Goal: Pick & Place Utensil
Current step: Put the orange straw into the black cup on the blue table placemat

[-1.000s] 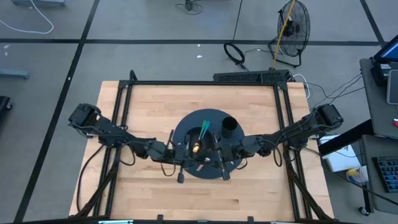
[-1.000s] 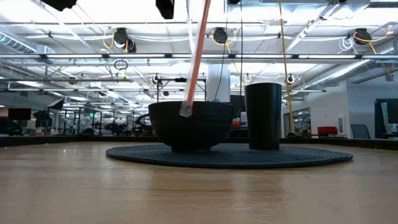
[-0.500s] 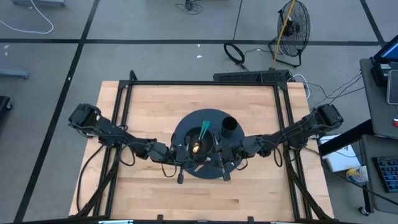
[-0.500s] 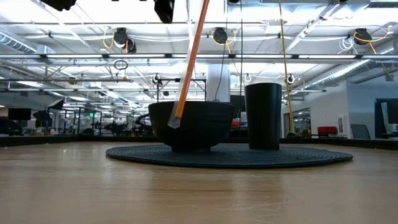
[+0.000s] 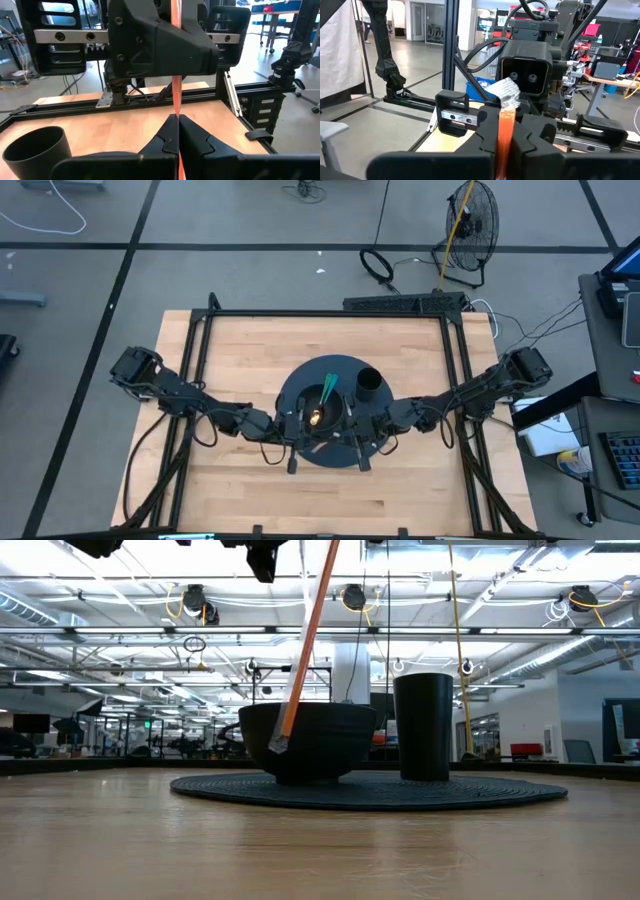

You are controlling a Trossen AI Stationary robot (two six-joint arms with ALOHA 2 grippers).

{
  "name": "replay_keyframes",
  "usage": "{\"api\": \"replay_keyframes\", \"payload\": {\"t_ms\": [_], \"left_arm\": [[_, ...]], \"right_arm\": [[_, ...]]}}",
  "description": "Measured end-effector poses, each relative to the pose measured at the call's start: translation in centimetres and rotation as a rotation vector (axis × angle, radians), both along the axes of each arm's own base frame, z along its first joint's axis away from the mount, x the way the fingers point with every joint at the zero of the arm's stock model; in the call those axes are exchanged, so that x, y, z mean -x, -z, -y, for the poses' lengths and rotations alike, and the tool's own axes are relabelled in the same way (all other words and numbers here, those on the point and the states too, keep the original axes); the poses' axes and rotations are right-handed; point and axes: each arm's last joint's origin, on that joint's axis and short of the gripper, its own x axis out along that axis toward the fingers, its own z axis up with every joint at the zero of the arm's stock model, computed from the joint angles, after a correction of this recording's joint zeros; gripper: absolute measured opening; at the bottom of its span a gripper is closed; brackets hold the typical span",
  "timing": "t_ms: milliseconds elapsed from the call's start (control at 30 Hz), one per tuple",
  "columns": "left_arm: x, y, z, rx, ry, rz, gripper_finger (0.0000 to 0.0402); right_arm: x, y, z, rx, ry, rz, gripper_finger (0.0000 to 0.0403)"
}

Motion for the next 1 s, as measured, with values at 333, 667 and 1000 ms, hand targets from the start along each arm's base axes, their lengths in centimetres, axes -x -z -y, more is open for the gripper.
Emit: {"api": "replay_keyframes", "payload": {"t_ms": [333, 667, 1000], "left_arm": [[0.1, 0.0, 0.2, -0.042, -0.043, 0.006, 0.0001], [0.7, -0.3, 1.2, -0.109, -0.088, 0.026, 0.0001], [0.8, -0.2, 1.5, -0.13, -0.106, 0.022, 0.0]], "right_arm": [[0.0, 0.0, 0.0, -0.02, 0.002, -0.005, 0.0002], [0.0, 0.1, 0.0, -0.023, 0.0, -0.015, 0.0072], [0.0, 0.1, -0.1, -0.021, -0.003, -0.019, 0.0122]]}}
